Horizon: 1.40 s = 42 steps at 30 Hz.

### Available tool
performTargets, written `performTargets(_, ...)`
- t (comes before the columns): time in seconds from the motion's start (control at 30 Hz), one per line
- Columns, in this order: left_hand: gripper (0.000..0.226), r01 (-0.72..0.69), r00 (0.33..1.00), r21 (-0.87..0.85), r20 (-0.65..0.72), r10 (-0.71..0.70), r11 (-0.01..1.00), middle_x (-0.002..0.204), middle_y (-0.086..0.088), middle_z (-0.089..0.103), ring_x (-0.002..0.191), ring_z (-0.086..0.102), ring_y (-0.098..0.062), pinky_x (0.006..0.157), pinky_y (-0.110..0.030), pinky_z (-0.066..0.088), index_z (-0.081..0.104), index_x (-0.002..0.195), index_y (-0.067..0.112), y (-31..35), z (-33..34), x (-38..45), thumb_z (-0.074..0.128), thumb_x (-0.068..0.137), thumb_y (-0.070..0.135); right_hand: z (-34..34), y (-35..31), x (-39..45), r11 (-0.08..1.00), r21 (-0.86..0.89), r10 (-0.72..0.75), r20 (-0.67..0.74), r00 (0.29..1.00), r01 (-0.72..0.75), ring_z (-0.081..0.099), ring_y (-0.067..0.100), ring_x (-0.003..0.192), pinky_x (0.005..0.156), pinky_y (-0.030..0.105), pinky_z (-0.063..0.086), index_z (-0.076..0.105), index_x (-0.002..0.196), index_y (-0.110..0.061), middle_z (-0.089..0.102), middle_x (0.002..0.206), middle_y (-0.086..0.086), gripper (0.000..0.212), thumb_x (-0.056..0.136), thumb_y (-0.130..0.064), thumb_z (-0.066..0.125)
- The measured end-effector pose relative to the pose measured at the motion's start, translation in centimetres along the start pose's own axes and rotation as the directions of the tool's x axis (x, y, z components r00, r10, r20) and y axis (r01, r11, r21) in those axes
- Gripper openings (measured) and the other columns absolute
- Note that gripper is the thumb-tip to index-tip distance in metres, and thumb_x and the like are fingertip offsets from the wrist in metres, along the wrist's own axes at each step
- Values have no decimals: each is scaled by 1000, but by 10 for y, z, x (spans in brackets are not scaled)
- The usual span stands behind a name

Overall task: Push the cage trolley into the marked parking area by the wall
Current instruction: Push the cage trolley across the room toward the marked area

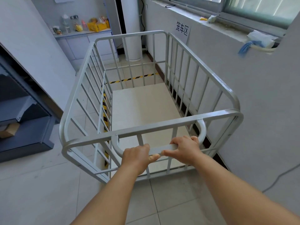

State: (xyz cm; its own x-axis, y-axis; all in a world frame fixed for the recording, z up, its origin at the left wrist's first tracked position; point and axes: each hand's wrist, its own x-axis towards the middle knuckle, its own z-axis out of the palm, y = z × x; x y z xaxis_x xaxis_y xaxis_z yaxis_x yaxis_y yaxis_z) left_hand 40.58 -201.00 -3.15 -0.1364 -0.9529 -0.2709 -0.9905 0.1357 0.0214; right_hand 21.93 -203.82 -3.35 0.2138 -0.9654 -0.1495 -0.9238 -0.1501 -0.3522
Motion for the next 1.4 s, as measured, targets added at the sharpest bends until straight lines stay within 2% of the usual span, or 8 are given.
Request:
performTargets(0.33,58,-22,1000,-12,-5,21,1000,104,-7,66,94,61,-29,70,-35,35,49,108,15,-48,-25,82,30,91,67,-5,-18,96,999,33,16,-33,999,-15,50,8,90,87,31,26,62,87,-35,59,80,-15,41,73,-72,53)
performTargets(0.63,58,-13,999,9,-29,14,1000,103,-7,67,92,61,-28,71,-35,36,49,108,14,-84,-44,152,30,92,67,-11,-29,177,1000,11,-7,-62,998,8,50,9,85,87,31,27,59,82,-34,57,75,-14,42,73,-75,51)
performTargets(0.87,59,18,1000,17,6,-18,1000,103,-7,66,93,61,-29,71,-36,36,48,108,14,-93,-62,204,29,91,67,-22,-24,233,1000,14,-18,-40,999,19,50,10,86,88,33,29,61,83,-33,58,77,-13,45,72,-75,49)
performTargets(1.03,57,32,999,5,23,-33,999,100,-6,65,90,60,-28,69,-36,36,48,105,15,-101,-72,236,29,91,67,-30,-21,268,1000,1,-17,-27,1000,17,51,11,87,90,35,30,61,85,-32,60,79,-12,48,73,-77,47)
performTargets(1.2,54,50,999,-5,22,-50,999,90,-2,60,78,52,-23,67,-35,37,47,102,17,-110,-78,256,29,91,67,-33,-25,290,1000,-19,-17,-28,999,16,52,12,86,90,35,31,61,87,-32,60,78,-11,50,73,-78,46)
performTargets(1.4,54,43,999,-26,-3,-43,999,84,-1,56,76,53,-23,66,-36,37,47,101,17,-121,-82,269,30,91,67,-35,-31,307,1000,-31,-4,-26,1000,3,52,13,87,88,35,31,63,90,-30,60,80,-10,50,75,-76,47)
